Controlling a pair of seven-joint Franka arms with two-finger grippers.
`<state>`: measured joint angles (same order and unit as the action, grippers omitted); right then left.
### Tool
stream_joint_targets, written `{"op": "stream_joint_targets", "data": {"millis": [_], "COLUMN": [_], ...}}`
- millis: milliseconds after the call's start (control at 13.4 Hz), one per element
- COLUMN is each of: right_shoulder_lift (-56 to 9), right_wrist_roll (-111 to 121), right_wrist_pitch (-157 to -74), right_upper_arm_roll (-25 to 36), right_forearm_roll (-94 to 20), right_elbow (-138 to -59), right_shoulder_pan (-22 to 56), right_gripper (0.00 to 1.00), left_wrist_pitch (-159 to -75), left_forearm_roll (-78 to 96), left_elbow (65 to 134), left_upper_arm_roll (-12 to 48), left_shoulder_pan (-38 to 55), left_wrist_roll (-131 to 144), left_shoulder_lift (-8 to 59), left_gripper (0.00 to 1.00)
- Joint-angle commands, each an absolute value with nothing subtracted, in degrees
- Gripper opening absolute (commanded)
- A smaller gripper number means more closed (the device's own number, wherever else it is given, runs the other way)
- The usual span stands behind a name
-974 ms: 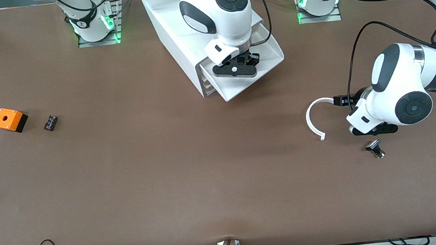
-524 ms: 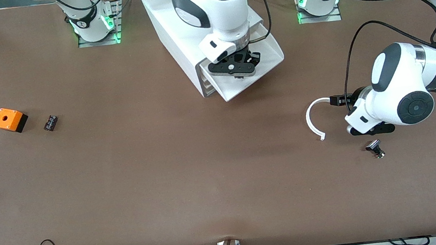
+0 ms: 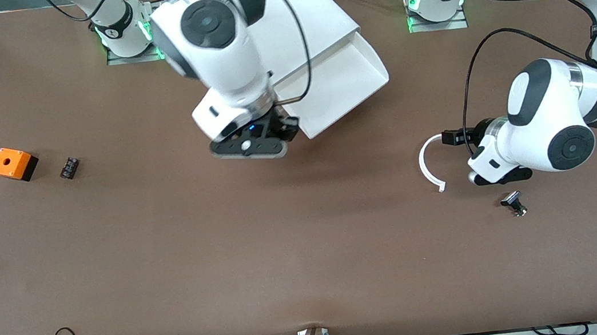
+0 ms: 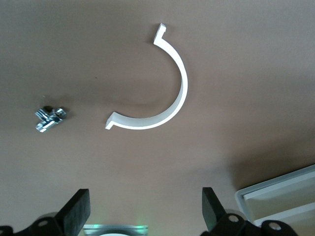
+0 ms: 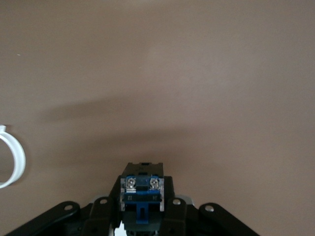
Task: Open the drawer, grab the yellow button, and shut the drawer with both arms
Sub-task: 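Carry the button away with the right gripper while the left gripper pushes the drawer shut, then lower the button onto the table beside the orange box, open the right gripper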
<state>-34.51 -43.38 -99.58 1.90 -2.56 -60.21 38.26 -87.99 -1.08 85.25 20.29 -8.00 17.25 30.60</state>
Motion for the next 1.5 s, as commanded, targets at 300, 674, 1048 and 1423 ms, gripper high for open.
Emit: {"op": "stream_joint_targets", "data": {"millis": [300, 674, 1048, 1423], "right_shoulder_lift": [-32.35, -27.16, -27.68, -30.49], "right_wrist_roll": [-18.66, -7.23, -1.94, -0.45], "right_wrist_pitch": [-98.16, -117.57, -128.21, -135.87], "right_upper_arm_roll": [13.34, 18.28, 18.28, 18.28], "right_forearm_roll": [-3.43, -3.52, -3.52, -7.64], "right_elbow": [-72.92, -95.59, -103.96, -108.45], "right_shoulder_pan": [35.69, 32.88, 25.15, 21.36], "right_gripper": [0.00, 0.00, 0.00, 0.00], "left_wrist_pitch": [-96.06, -103.00, -107.05, -106.79], "left_forearm_roll": [-0.09, -0.53, -0.53, -0.62], "left_elbow": [88.50, 91.58, 97.90, 100.19], "left_upper_arm_roll": [28.21, 31.54, 38.22, 44.55], "left_shoulder_pan": [-7.04, -2.64, -2.64, -2.64], "left_wrist_roll": [40.05, 53.69, 64.57, 73.11], "left_shoulder_lift": [28.56, 28.04, 26.02, 25.84], "left_gripper": [1.00, 1.00, 1.00, 1.00]}}
